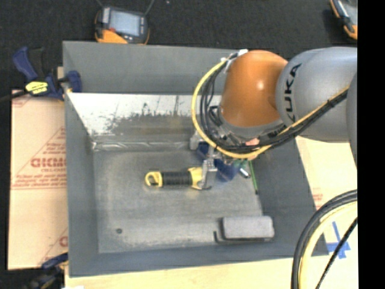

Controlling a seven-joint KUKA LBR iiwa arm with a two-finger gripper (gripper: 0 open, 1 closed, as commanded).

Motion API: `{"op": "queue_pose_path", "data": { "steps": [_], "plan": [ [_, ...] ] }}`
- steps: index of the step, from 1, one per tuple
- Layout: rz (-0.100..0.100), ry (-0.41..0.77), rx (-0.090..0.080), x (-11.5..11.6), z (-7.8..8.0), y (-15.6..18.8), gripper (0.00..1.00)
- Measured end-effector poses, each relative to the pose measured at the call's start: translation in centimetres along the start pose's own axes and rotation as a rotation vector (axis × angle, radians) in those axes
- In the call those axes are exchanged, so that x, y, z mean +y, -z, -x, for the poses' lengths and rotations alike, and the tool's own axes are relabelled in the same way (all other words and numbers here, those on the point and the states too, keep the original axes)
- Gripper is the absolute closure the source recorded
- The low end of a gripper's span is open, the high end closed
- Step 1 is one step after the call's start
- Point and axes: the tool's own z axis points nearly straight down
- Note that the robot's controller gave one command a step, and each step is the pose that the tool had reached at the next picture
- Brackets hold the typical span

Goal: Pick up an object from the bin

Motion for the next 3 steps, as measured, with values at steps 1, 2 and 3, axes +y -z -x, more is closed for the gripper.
{"op": "queue_pose_path", "data": {
  "steps": [1, 2, 3],
  "plan": [
    [0.002, -0.129, 0.007, 1.2, -0.8, -2.3, 0.0],
    [0.0, 0.107, -0.002, 1.8, 0.3, -6.7, 0.0],
    [0.002, -0.194, 0.002, 2.3, -0.6, -9.0, 1.0]
  ]
}}
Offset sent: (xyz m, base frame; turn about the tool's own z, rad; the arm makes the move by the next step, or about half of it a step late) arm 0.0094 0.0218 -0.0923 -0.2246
